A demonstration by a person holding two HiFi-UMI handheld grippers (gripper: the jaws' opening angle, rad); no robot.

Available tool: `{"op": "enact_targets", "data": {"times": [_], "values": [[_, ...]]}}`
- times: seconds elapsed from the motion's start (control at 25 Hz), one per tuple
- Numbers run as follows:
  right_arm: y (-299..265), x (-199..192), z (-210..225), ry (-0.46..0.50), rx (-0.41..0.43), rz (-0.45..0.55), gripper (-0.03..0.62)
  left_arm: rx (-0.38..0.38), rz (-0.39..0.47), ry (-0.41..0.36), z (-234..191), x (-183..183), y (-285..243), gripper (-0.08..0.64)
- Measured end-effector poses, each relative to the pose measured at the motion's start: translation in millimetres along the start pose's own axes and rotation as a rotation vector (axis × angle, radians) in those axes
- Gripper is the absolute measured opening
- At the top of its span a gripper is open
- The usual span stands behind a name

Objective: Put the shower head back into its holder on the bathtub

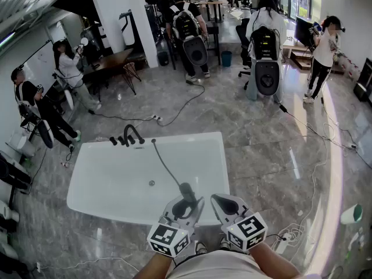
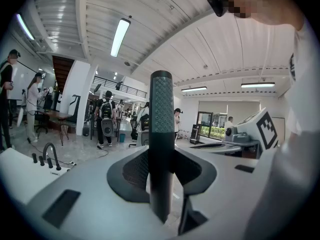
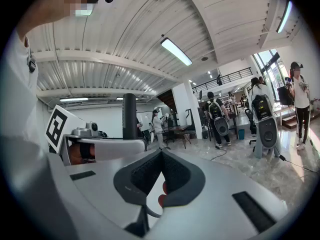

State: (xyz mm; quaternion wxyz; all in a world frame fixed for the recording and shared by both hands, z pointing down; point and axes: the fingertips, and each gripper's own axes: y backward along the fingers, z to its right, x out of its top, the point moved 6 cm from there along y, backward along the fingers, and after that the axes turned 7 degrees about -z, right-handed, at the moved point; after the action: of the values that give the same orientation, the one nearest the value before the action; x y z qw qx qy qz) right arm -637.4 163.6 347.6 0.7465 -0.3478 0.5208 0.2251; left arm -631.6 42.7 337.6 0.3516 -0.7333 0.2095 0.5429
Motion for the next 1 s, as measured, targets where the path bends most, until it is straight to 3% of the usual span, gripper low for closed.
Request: {"op": "enact_targets", "data": {"times": [0.64, 1.0], "values": [[-3.5, -0.8, -1.9, -0.006, -0.004, 0.0, 0.014, -0.007, -0.003, 0.002, -3.1, -1.5, 1.6, 0.124], [4.8, 0.3, -2.3, -0.035, -0.019, 0.05, 0.014, -0.045, -0.006, -0.002, -2.4, -4.1, -4.6, 0.124]]}}
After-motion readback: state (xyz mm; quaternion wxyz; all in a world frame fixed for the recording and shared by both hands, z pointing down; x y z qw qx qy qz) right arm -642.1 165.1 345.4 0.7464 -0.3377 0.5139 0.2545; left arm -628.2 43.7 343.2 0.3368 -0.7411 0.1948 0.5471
